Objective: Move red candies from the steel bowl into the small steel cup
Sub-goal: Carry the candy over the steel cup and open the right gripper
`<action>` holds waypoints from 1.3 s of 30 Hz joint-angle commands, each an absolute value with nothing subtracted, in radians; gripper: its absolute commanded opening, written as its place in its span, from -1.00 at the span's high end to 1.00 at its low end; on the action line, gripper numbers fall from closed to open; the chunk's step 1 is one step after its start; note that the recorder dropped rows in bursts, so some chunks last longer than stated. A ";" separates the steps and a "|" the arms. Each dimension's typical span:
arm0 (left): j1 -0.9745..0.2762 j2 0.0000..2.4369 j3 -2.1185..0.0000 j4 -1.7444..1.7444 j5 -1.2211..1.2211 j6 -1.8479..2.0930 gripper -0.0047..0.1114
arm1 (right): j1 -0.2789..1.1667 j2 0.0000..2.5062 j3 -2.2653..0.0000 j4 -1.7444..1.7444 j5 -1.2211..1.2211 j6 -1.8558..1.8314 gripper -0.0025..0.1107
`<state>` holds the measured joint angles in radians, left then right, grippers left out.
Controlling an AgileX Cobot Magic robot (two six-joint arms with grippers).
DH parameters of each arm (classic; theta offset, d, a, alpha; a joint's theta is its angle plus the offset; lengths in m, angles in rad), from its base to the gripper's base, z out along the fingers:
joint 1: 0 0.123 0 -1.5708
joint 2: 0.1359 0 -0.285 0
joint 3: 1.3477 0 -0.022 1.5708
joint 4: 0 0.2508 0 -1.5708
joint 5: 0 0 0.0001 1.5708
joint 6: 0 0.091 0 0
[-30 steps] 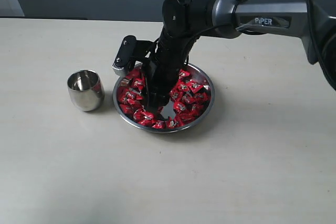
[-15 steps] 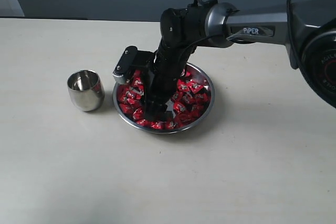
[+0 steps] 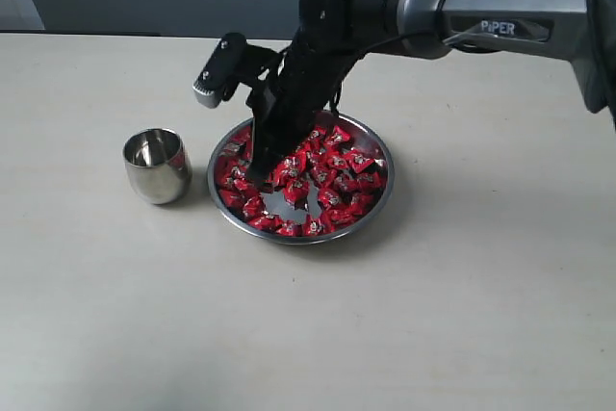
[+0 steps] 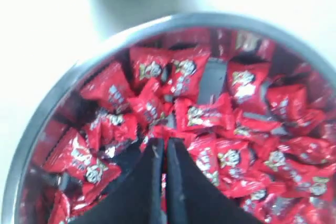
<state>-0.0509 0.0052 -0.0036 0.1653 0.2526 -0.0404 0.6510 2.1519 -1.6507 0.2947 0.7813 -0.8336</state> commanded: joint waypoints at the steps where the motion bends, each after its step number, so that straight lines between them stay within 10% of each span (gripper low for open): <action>1: -0.051 0.000 0.000 0.162 0.242 -0.042 0.91 | 0.650 2.111 -1.651 0.359 0.682 -0.834 0.97; 25: -0.051 0.000 0.000 0.162 0.242 -0.043 0.91 | 0.746 2.189 -1.651 0.978 0.413 -1.140 0.96; 31: -0.051 0.000 0.000 0.162 0.242 -0.043 0.91 | 0.746 2.189 -1.651 0.978 0.396 -1.140 0.32; 39: -0.051 0.000 0.000 0.162 0.242 -0.043 0.91 | 0.646 2.136 -1.651 0.765 0.452 -0.781 0.28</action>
<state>-0.0509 0.0052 -0.0036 0.1653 0.2526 -0.0404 0.6976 2.1572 -1.6489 0.8724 0.4094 -0.9470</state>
